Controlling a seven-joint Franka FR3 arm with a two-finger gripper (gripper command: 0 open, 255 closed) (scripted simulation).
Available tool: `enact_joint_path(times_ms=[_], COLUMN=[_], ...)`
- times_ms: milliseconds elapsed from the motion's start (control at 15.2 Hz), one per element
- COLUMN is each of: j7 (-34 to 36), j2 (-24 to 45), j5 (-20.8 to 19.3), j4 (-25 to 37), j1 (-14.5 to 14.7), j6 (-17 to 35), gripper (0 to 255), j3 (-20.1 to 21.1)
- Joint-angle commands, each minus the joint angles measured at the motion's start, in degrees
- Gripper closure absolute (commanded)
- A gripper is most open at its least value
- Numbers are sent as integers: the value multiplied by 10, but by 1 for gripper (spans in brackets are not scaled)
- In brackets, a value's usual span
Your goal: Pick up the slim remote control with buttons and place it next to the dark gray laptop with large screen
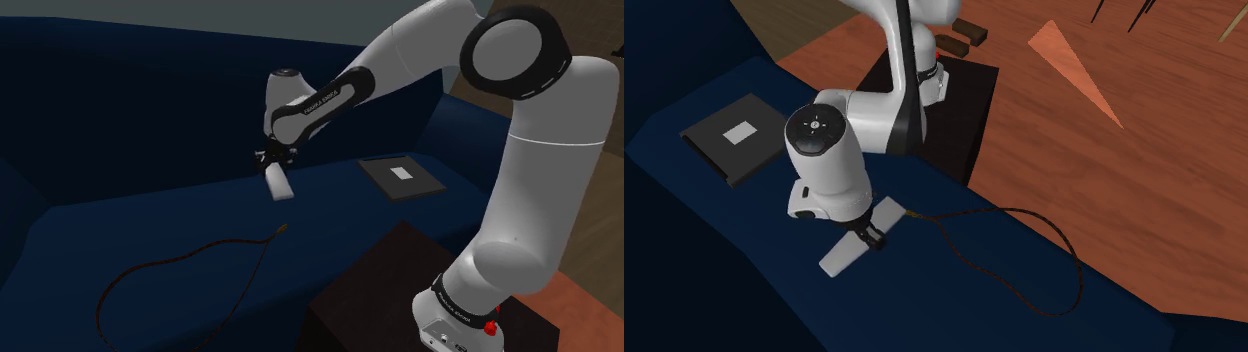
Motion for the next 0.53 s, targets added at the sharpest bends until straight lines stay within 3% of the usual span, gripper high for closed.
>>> enact_joint_path(times_ms=[0,462], j7=[-31,-138], j2=[-13,-44], j5=[8,35], j4=[-18,-53], j1=[-22,-92], j6=[8,19], gripper=[255,255], j3=[-5,-24])
